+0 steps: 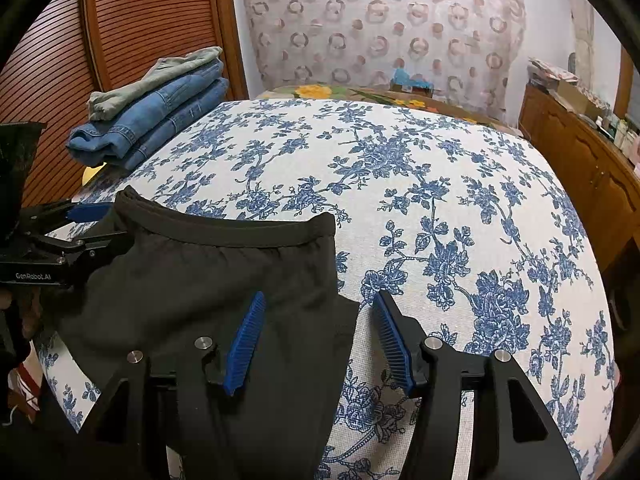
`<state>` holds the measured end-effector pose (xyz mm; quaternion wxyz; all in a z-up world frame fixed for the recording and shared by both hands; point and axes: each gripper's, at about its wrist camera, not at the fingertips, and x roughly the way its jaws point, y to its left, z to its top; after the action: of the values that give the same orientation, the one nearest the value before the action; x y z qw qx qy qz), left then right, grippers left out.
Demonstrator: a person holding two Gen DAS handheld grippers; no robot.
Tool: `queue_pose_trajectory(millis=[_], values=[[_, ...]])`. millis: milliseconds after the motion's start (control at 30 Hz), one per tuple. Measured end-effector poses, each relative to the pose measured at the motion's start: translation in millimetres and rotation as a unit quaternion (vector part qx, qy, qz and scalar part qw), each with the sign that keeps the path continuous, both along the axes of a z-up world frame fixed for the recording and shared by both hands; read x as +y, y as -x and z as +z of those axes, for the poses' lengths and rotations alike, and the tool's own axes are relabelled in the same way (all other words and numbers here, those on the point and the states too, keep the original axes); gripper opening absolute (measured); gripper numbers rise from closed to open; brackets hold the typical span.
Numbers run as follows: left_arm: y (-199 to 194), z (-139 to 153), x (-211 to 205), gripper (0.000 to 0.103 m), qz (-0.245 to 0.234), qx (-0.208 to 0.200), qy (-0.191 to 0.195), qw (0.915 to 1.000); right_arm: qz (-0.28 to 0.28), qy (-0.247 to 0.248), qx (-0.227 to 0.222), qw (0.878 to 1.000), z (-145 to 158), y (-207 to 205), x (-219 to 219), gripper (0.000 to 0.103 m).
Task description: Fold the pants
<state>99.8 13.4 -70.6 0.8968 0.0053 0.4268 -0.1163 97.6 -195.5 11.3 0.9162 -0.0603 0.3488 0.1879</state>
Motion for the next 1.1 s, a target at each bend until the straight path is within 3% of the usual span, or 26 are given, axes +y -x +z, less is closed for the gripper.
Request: queue_pose_trajectory(millis=[233, 333, 700, 767, 867, 1100], values=[[-9.1, 4.9, 5.1, 0.081, -0.017, 0.026, 0.016, 0.9994, 0.000, 0.000, 0.000, 1.000, 0.1, 0.3, -0.1, 0.059], [-11.3, 10.7, 9.8, 0.081, -0.030, 0.019, 0.042, 0.9985, 0.001, -0.001, 0.000, 1.000, 0.0, 0.4, -0.3, 0.059], [-14.6, 5.4, 13.5, 0.041, -0.037, 0.021, 0.078, 0.9961, 0.001, -0.002, 0.001, 1.000, 0.4, 0.1, -0.7, 0.059], [-12.7, 5.5, 12.4, 0.028, -0.042, 0.019, 0.086, 0.9953, 0.001, -0.003, 0.001, 1.000, 0.4, 0.1, -0.7, 0.059], [-8.0, 10.4, 10.1, 0.023, -0.040, 0.003, 0.083, 0.9958, 0.001, -0.005, 0.001, 1.000, 0.6, 0.5, -1.1, 0.059], [5.6, 27.3, 7.2, 0.022, -0.040, -0.031, 0.090, 0.9947, 0.000, -0.015, 0.007, 1.000, 1.5, 0.6, -4.3, 0.059]])
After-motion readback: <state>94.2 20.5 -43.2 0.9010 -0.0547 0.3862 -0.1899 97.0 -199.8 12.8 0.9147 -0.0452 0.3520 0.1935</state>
